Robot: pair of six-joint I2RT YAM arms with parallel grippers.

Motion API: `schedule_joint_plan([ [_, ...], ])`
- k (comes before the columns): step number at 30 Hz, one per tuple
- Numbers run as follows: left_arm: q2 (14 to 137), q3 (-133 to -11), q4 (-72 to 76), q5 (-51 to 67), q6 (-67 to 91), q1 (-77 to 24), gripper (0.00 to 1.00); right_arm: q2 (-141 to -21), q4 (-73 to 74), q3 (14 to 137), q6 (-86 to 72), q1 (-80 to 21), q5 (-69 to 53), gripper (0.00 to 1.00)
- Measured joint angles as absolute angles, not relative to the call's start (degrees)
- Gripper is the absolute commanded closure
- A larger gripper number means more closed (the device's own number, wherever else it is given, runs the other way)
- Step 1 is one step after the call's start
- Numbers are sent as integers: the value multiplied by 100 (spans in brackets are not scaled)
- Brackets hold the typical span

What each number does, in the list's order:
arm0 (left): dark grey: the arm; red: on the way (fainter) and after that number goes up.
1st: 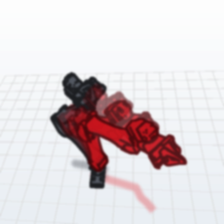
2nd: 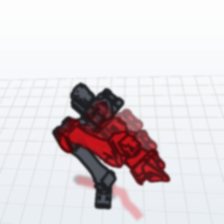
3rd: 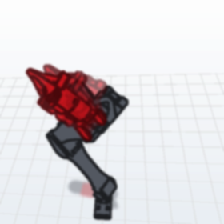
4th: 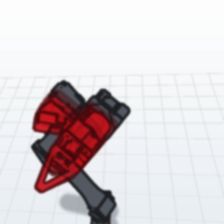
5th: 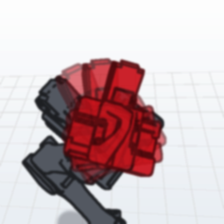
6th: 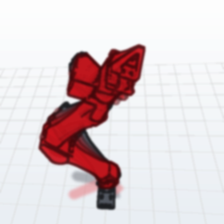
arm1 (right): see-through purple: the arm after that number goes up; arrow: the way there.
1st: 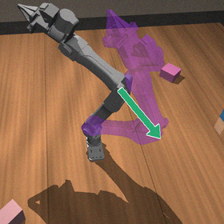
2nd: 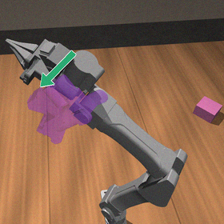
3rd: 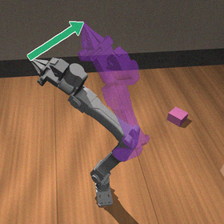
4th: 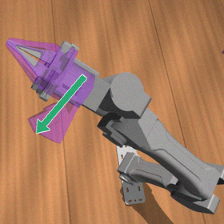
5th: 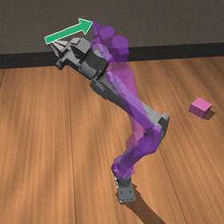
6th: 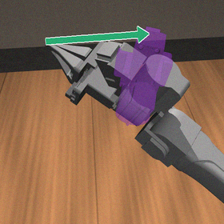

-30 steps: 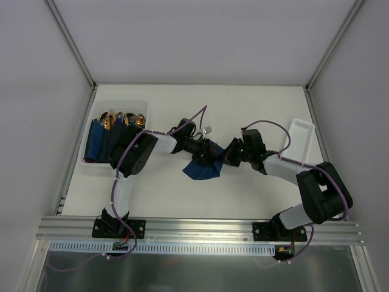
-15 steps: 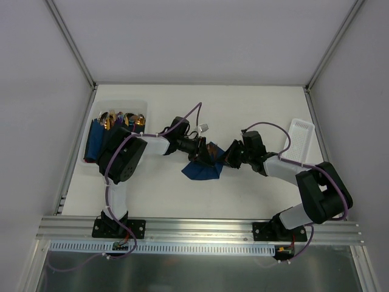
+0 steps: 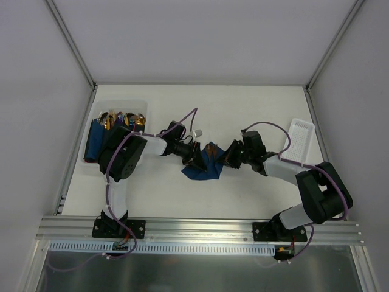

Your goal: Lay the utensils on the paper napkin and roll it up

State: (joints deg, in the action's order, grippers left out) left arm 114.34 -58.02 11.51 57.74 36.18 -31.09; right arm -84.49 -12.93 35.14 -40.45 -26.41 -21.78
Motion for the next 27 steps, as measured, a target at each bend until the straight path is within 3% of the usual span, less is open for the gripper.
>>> schedule_joint_plan([
  [27, 11699, -5983, 471, 5435, 3236, -3103, 82, -9102, -1214, 4095, -3994, -3382, -2180, 100],
])
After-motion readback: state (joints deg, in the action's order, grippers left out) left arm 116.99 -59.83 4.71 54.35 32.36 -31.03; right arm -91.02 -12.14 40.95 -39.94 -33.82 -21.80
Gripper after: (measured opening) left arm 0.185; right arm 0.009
